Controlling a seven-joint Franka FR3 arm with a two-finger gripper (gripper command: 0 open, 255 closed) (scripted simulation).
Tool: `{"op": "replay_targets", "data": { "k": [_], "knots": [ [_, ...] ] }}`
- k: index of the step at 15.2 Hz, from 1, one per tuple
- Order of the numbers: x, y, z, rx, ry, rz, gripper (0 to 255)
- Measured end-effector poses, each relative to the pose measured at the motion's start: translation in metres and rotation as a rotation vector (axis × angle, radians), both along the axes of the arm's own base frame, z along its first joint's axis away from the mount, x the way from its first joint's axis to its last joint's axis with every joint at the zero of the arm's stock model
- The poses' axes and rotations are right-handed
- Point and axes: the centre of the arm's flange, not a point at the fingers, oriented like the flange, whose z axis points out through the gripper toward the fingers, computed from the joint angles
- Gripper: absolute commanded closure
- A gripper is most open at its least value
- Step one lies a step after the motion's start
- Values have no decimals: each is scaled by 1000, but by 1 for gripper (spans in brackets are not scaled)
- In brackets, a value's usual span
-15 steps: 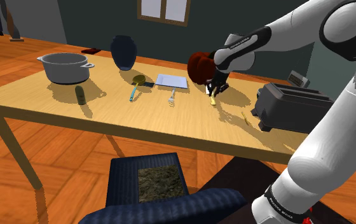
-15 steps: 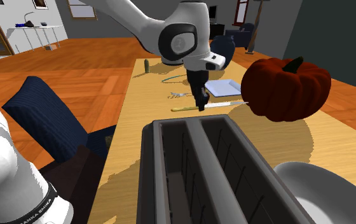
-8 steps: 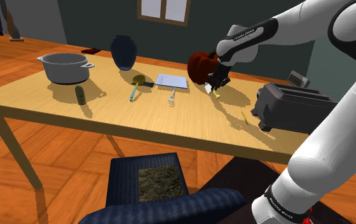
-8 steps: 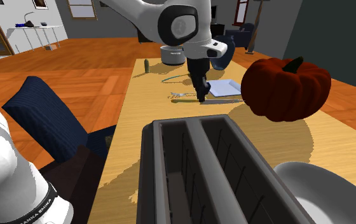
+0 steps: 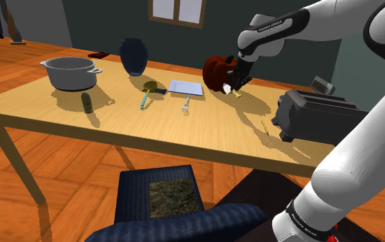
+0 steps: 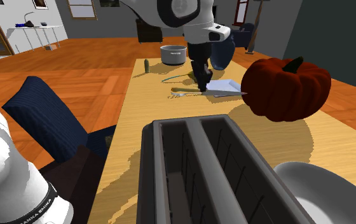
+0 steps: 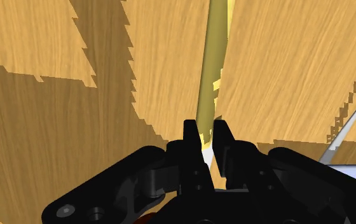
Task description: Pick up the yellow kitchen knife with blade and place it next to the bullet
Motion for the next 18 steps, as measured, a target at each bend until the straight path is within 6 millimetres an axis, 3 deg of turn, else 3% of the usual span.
{"op": "replay_targets", "data": {
  "k": [8, 18],
  "knots": [
    [2, 7, 37, 0, 0, 0, 255],
    [46, 123, 38, 0, 1, 2, 255]
  ]
}}
